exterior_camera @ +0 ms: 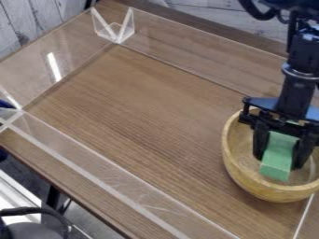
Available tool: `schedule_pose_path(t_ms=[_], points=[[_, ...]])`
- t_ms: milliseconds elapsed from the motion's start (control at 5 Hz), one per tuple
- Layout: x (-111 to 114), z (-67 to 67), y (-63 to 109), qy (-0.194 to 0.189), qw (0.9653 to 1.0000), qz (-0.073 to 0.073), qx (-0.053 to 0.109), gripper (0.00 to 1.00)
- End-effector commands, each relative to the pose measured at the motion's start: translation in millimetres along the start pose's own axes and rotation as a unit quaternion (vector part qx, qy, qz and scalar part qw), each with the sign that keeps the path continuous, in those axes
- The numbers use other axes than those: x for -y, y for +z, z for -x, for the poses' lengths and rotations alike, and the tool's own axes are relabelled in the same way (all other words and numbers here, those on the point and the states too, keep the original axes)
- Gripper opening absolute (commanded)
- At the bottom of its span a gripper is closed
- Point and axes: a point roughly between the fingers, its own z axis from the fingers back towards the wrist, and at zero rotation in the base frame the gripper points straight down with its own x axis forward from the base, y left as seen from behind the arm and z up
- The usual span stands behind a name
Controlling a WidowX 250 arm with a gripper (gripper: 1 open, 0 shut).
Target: Put the green block in the brown bowl
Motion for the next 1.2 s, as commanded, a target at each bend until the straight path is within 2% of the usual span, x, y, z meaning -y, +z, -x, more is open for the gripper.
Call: schedule_pose_path(t_ms=[0, 1000], points=[[3.7, -8.5, 22.2, -0.001, 0.9992, 0.02, 0.033, 0.0], [-0.8, -11.1, 14.3, -0.001, 0.9998, 0.013, 0.017, 0.0]])
